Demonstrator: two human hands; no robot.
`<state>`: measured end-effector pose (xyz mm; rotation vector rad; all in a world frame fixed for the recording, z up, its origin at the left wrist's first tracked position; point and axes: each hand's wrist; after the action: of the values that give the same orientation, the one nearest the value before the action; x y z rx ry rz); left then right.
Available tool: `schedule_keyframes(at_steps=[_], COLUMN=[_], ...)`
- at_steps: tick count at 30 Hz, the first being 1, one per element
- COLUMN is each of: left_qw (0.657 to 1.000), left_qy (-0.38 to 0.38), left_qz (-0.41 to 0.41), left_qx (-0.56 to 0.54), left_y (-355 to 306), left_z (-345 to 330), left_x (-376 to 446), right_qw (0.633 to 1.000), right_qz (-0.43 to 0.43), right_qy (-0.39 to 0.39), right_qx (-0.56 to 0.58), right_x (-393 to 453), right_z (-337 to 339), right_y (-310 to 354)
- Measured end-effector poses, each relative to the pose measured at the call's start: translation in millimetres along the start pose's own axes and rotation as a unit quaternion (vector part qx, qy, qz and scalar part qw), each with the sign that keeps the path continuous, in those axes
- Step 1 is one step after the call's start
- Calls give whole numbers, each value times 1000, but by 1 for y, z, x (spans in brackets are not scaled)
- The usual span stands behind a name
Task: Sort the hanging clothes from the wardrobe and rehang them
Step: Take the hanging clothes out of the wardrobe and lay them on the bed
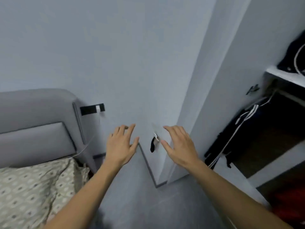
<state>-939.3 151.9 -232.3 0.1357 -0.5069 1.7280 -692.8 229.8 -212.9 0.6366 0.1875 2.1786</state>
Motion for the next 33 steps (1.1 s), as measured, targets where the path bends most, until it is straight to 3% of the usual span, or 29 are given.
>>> schedule_keyframes(at_steps=[5, 14, 20, 33], left_qw=[990, 938, 904, 777], left_qy=[14, 74, 105, 123], left_qz=[-132, -324, -388, -569], left_qx=[-48, -96, -144, -239], left_y=[-140, -323, -401, -582], left_z=[-44, -118, -164, -251], left_x=[36, 95, 134, 154], right_qw=[990, 941, 903, 783], right_qz=[-118, -300, -378, -543], right_qy=[-68, -132, -158, -217], right_qx=[-27, -87, -132, -214], right_x=[-57, -137, -167, -237], right_z=[64, 149, 175, 215], right_y=[-112, -232, -285, -343])
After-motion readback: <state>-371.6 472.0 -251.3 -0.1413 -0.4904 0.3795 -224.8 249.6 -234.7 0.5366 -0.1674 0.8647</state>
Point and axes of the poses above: each hand's wrist, its own x-axis towards the middle knuckle, its own z-axis out of the back of the hand, y = z × x, and after that the axes turned 1 degree about -y, right-handed
